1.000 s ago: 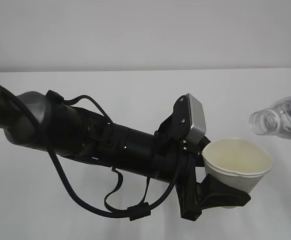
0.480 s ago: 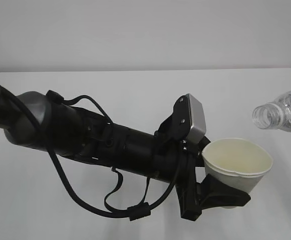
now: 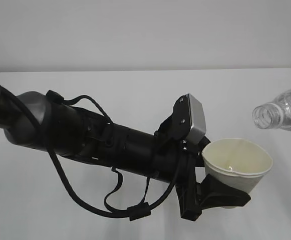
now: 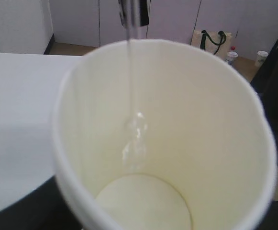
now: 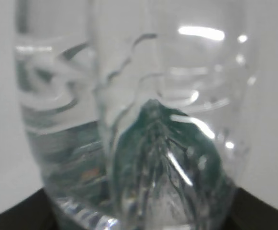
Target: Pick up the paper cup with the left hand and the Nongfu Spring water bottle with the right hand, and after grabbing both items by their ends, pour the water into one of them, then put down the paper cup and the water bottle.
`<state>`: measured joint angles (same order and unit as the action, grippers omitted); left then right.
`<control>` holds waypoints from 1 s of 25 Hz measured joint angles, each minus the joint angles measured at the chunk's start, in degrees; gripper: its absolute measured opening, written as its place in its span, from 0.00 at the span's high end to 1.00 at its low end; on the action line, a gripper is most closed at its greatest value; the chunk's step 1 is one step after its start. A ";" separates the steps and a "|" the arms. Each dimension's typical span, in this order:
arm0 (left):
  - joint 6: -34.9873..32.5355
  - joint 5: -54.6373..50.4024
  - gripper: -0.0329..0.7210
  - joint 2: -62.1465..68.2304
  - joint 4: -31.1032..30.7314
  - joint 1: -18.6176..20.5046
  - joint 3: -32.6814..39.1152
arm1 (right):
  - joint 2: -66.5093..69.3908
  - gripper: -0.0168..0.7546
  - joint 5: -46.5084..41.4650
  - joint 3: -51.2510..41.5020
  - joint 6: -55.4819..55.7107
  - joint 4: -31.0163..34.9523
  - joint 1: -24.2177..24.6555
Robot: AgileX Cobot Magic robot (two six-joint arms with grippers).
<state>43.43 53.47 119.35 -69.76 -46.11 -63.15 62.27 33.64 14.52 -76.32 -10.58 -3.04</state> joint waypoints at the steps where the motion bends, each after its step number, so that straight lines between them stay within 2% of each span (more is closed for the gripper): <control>1: 0.00 0.00 0.33 0.00 0.00 0.00 0.00 | 0.00 0.43 0.04 0.00 -0.05 0.00 0.00; 25: 0.00 0.00 0.33 0.00 -0.09 0.00 0.00 | 0.00 0.43 0.39 0.00 -2.44 -1.26 0.00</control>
<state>43.43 53.47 119.35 -69.85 -46.11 -63.15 62.27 34.03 14.52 -78.76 -11.84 -3.04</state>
